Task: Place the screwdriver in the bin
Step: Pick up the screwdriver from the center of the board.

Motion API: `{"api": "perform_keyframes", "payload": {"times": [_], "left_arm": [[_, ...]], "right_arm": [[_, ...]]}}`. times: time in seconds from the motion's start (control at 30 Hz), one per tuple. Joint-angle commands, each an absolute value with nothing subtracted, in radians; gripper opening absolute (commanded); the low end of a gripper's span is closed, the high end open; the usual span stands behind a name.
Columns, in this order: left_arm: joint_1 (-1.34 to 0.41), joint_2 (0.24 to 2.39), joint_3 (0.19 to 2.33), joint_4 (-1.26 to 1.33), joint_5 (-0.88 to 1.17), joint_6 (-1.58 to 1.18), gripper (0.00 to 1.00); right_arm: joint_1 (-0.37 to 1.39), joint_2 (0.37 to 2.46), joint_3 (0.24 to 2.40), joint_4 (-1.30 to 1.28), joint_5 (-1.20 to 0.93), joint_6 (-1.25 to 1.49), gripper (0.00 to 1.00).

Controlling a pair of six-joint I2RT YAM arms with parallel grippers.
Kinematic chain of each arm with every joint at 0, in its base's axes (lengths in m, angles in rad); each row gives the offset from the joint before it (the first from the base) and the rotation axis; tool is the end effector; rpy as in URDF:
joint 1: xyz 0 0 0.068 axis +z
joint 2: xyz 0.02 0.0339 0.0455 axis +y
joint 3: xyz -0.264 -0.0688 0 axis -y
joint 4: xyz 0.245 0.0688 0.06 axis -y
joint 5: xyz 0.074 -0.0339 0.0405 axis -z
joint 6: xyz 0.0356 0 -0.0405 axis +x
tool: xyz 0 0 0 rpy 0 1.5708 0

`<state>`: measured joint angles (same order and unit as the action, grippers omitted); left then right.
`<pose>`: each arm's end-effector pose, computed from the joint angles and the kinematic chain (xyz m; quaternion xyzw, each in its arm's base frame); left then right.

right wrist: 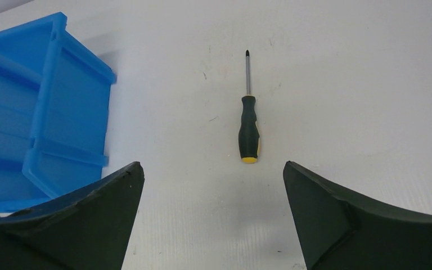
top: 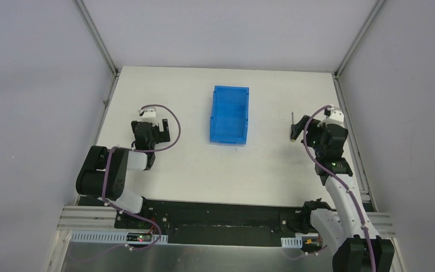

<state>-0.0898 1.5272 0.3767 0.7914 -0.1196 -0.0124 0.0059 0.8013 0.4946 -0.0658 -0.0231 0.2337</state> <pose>0.2649 -0.0196 0.1396 -0.0023 0.8213 0.0200 0.5702 0.1901 0.0019 0.2465 0.0874 0.8212 0.0769 0.5587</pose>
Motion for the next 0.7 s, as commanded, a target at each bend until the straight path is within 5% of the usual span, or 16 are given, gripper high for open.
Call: {"api": "perform_keyframes", "payload": {"times": [0.0, 0.67], "left_arm": [[-0.08, 1.505, 0.376, 0.817, -0.1, -0.018, 0.99], [-0.08, 1.506, 0.376, 0.816, -0.1, -0.018, 0.99]], "right_arm": [[0.003, 0.871, 0.63, -0.14, -0.03, 0.23, 0.98], [0.008, 1.392, 1.137, -0.606, 0.066, 0.204, 0.98]]}}
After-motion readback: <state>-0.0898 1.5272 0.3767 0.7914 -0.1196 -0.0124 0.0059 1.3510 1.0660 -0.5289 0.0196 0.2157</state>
